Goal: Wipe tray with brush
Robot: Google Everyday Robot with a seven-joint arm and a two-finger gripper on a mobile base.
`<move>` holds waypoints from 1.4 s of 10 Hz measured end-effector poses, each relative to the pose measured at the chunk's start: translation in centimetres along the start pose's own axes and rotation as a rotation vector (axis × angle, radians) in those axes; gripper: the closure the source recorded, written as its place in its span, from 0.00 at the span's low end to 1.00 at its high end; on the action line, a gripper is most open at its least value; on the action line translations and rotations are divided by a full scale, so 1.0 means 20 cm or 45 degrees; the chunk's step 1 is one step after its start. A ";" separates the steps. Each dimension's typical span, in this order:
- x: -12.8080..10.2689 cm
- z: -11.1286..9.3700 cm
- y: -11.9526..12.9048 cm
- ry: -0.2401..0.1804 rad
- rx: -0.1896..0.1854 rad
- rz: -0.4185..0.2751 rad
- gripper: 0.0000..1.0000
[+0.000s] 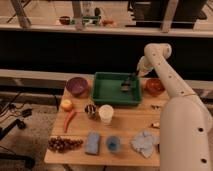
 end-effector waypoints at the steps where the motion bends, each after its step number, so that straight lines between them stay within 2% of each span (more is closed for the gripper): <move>1: 0.00 0.02 -0.03 0.001 0.014 0.011 0.91; 3: -0.05 0.05 -0.07 -0.012 0.032 0.013 0.91; 5: -0.20 0.06 -0.13 -0.062 0.052 -0.009 0.91; 7: -0.36 0.03 -0.17 -0.126 0.064 -0.022 0.91; 8: -0.46 0.00 -0.19 -0.180 0.072 -0.026 0.91; 10: -0.58 -0.03 -0.20 -0.253 0.080 -0.041 0.91; 14: -0.64 -0.02 -0.14 -0.303 0.063 -0.088 0.91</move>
